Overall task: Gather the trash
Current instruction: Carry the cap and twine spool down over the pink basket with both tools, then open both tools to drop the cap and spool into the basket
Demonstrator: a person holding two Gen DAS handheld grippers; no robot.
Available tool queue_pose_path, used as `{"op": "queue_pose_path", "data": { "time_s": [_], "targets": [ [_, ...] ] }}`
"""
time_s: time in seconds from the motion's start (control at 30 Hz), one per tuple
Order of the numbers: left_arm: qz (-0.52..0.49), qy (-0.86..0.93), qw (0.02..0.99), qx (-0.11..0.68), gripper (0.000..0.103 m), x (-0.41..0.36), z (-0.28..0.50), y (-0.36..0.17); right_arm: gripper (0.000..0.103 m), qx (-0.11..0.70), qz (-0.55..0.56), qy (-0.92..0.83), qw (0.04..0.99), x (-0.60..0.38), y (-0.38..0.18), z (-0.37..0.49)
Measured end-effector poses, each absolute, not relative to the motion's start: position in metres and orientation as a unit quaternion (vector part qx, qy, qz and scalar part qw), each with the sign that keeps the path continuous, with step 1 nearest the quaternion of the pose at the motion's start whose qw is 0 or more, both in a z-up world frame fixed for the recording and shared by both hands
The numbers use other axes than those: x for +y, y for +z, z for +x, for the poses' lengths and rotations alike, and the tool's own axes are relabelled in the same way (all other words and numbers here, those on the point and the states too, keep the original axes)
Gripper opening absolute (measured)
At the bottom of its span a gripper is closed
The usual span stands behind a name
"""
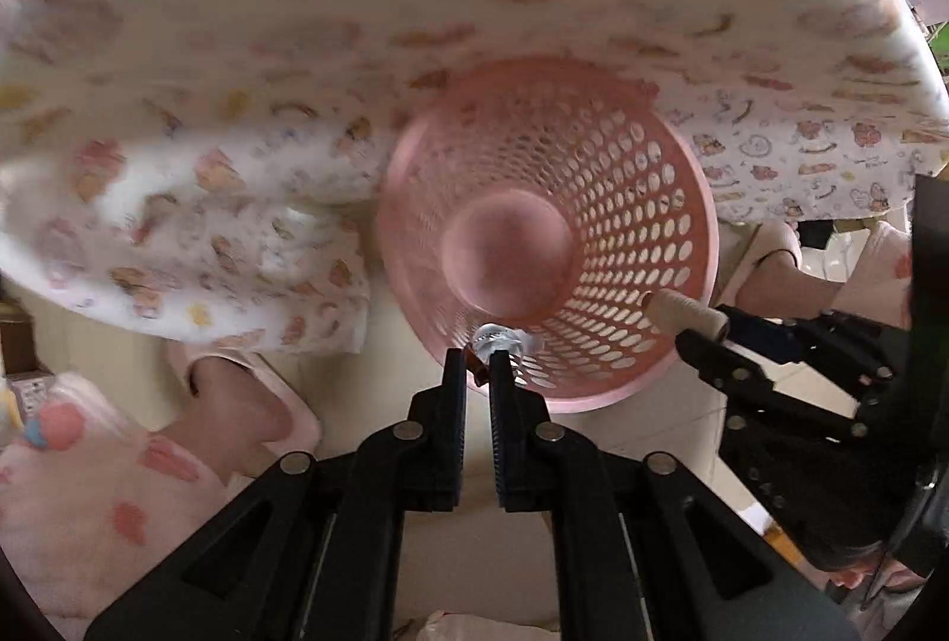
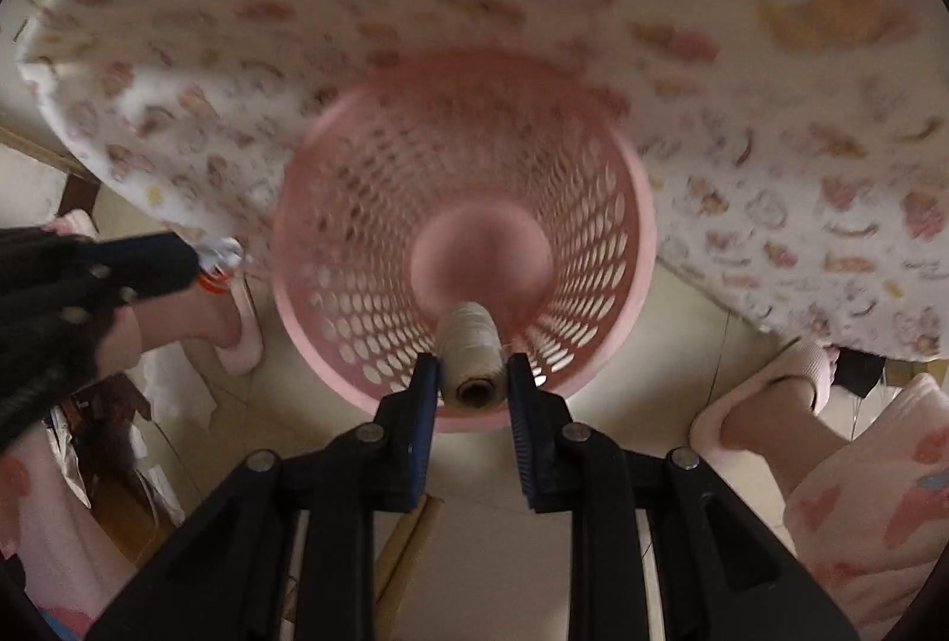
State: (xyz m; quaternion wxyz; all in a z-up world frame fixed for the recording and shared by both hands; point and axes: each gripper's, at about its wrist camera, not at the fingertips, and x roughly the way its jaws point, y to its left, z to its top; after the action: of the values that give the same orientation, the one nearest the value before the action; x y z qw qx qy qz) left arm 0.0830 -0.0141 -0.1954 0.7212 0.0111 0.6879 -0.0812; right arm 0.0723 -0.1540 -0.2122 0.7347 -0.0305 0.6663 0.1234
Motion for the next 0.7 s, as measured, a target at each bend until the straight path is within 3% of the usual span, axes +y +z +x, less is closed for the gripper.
{"op": "queue_pose_path", "data": {
  "time_s": [0.17, 0.6, 0.7],
  "targets": [
    [-0.042, -0.080, 0.695, 0.713, 0.006, -0.010, 0.084, -0.229, 0.022, 0.694, -0.002, 0.119, 0.710, -0.153, -0.234, 0.071],
    [-0.067, -0.073, 0.697, 0.710, 0.006, -0.011, 0.083, -0.235, 0.022, 0.720, 0.064, 0.064, 0.688, -0.180, -0.260, 0.083],
    [-0.058, -0.065, 0.691, 0.718, 0.019, -0.010, 0.085, -0.235, 0.022, 0.724, 0.083, 0.053, 0.683, -0.186, -0.264, 0.084]
  ]
}}
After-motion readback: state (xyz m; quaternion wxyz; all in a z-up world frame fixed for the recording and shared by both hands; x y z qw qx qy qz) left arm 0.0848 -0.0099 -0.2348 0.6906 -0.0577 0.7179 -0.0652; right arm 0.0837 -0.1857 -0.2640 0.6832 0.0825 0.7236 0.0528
